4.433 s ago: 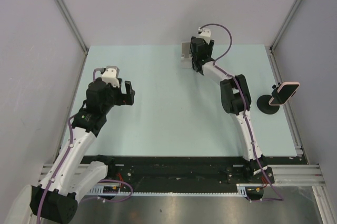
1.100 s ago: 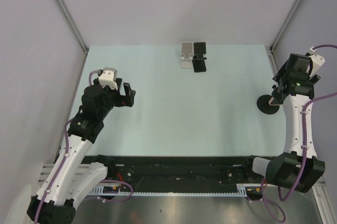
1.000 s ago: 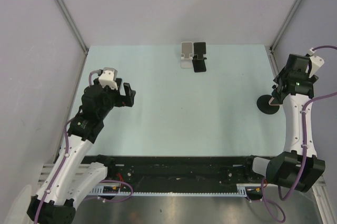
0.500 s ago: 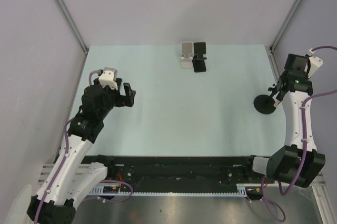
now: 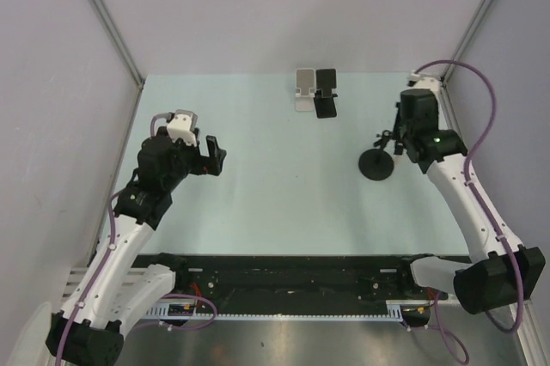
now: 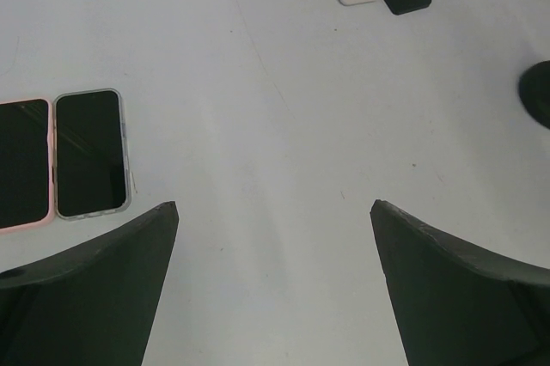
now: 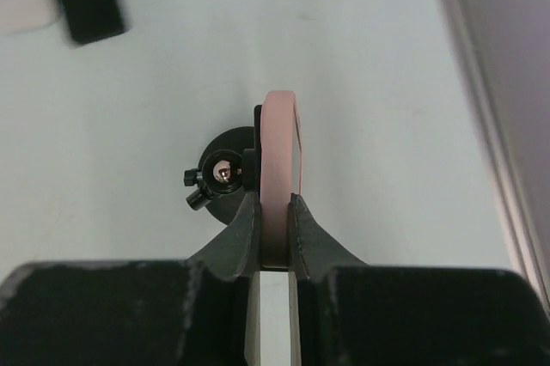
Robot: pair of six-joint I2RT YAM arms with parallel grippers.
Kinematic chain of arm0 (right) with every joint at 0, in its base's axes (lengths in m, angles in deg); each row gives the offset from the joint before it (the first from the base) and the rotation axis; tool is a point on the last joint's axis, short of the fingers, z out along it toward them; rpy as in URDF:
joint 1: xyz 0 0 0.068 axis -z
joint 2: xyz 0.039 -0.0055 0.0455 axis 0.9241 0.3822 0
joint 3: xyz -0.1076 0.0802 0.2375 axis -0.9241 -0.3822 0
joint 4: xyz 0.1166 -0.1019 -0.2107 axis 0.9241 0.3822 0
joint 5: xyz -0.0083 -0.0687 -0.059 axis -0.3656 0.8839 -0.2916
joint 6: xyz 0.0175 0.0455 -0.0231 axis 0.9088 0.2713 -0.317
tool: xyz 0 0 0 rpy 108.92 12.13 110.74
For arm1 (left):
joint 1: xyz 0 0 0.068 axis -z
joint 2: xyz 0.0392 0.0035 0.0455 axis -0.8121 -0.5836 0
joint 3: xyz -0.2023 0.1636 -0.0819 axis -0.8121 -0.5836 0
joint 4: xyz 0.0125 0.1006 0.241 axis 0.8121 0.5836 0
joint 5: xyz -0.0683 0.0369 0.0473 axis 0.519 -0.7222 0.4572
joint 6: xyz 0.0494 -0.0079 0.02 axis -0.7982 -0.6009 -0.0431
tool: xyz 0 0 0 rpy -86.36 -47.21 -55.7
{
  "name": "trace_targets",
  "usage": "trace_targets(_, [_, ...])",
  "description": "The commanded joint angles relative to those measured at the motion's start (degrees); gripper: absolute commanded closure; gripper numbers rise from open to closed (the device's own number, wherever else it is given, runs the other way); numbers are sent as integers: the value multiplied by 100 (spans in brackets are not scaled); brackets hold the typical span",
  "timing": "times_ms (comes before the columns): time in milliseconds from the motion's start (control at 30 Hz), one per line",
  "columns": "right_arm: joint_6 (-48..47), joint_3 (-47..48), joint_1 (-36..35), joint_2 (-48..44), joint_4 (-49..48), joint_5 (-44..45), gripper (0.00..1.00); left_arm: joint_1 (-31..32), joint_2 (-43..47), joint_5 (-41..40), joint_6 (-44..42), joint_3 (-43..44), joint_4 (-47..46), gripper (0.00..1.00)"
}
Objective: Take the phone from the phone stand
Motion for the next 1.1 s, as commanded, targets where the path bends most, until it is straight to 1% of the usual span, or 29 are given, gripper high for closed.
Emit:
trace_targets(0, [-405, 135, -1410, -160, -1235, -430, 100, 47, -27, 356, -222, -45, -236, 0])
trace_targets(67, [-537, 144, -1876, -29, -1411, -631, 100, 56, -10, 557, -257, -88, -315, 0])
trace_targets(100, [-538, 126, -2226, 24, -1586, -702, 100, 56, -1, 646, -266, -97, -359, 0])
trace_targets(167, [-633, 135, -2501, 147, -1789, -1131, 100, 108, -10, 900, -283, -141, -473, 0])
trace_targets(200, [-669, 126, -2815, 191, -1981, -1220, 100, 143, -10, 936, -301, -159, -526, 0])
trace_targets(300, [-871, 100, -3169, 341, -2342, -1589, 100, 424, -36, 980, -389, -185, -561, 0])
trace_targets(333, [-898, 65, -3326, 384, -2448, -1781, 100, 608, -45, 998, -398, -185, -579, 0])
trace_targets(400, [-942, -58, -3442, 481, -2694, -1976, 100, 802, -115, 954, -363, -168, -614, 0])
trace_targets(433, [-951, -102, -3547, 508, -2773, -2072, 100, 1021, -141, 902, -319, -141, -640, 0])
trace_targets(500, [-994, -269, -3635, 534, -2958, -2152, 100, 1259, -255, 796, -161, -124, -693, 0])
trace_targets(533, [-1012, -339, -3697, 534, -3020, -2205, 100, 1512, -299, 648, -117, -115, -719, 0])
trace_targets(600, [-1004, -505, -3732, 491, -3169, -2301, 100, 1777, -448, 480, 24, -106, -798, 0])
trace_targets(633, [-1030, -541, -3741, 473, -3205, -2380, 100, 2022, -501, 279, 59, -89, -825, 0])
trace_targets(700, [-1074, -612, -3785, 438, -3214, -2538, 100, 2252, -650, 32, 138, -80, -973, 0])
trace_targets(733, [-1143, -629, -3811, 403, -3196, -2557, 100, 2462, -704, -239, 156, -106, -1053, 0])
trace_targets(833, [-1144, -673, -3864, 359, -3152, -2574, 100, 2692, -941, -496, 252, -141, -1422, 0])
trace_targets(900, [-1153, -691, -3873, 297, -3100, -2548, 100, 2728, -1160, -584, 384, -150, -1659, 2])
trace_targets(967, [-1144, -691, -3882, 227, -3012, -2504, 100, 2728, -1371, -698, 463, -185, -1809, 4])
trace_targets(1067, [-1153, -709, -3873, 166, -2907, -2495, 100, 2728, -1661, -663, 507, -194, -2020, 8])
